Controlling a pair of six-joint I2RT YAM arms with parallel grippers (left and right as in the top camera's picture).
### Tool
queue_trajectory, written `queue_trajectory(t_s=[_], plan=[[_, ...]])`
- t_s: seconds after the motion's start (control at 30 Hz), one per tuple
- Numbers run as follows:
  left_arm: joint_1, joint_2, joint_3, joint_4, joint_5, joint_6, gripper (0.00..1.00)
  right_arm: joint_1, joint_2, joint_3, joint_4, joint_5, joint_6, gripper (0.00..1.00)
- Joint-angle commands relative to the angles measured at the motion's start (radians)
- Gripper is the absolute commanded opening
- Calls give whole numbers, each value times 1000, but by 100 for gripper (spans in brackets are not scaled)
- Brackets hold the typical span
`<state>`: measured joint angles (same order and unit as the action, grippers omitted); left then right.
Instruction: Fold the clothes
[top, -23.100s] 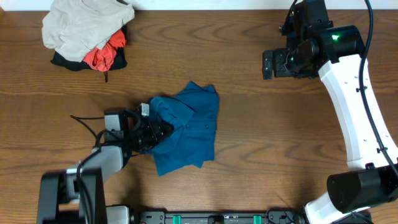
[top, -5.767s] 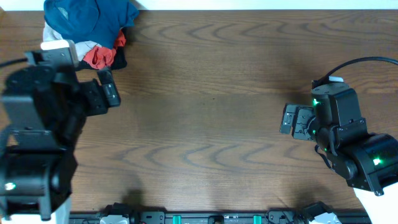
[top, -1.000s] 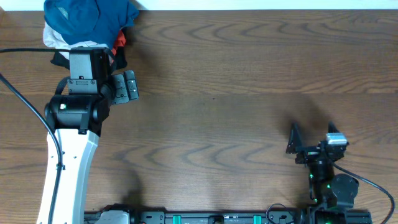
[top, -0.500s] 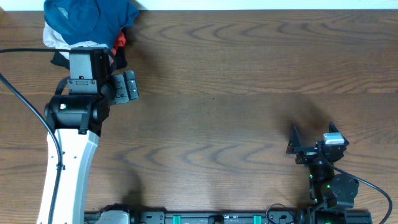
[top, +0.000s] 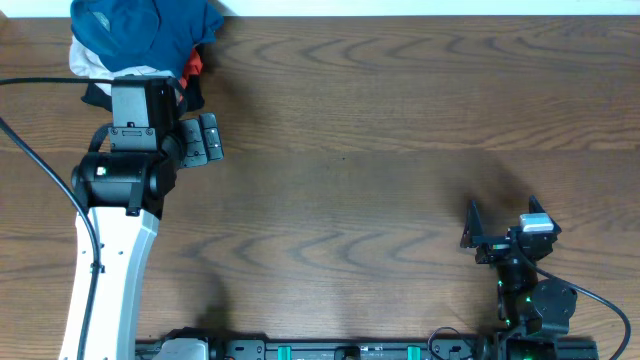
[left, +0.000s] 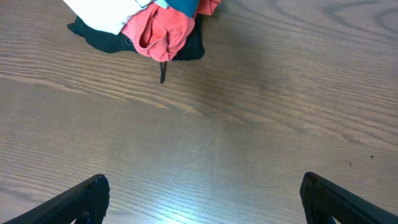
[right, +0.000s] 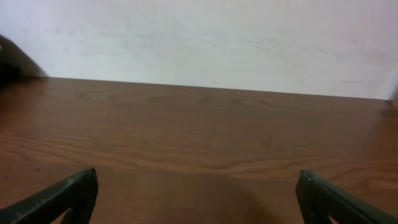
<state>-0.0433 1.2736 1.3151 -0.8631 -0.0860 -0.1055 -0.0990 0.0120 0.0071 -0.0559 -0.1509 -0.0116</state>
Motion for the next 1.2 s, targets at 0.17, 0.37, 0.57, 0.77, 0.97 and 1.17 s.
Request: queue_trajectory(t_s=[0.17,0.37,0.57,0.77,0.97,1.17], plan=[[-4,6,1,1,-12,-8,98,-12,-6,-2,-5,-10,-12,99],[-4,-11,-6,-37,12,-9,98,-12,-6,-2,-5,-10,-12,99],[-4,-100,-110,32,79,-9,98,-12,-6,-2,-5,-10,-12,99],[-4,-313,-420,321,79,-9,98,-12,-6,-2,-5,-10,-12,99],[-3,-585,-752,620,79,-9,98,-12,-6,-2,-5,-10,-12,99],[11,-845,-964,742,74,-8,98,-12,-6,-2,-5,-10,-12,99]])
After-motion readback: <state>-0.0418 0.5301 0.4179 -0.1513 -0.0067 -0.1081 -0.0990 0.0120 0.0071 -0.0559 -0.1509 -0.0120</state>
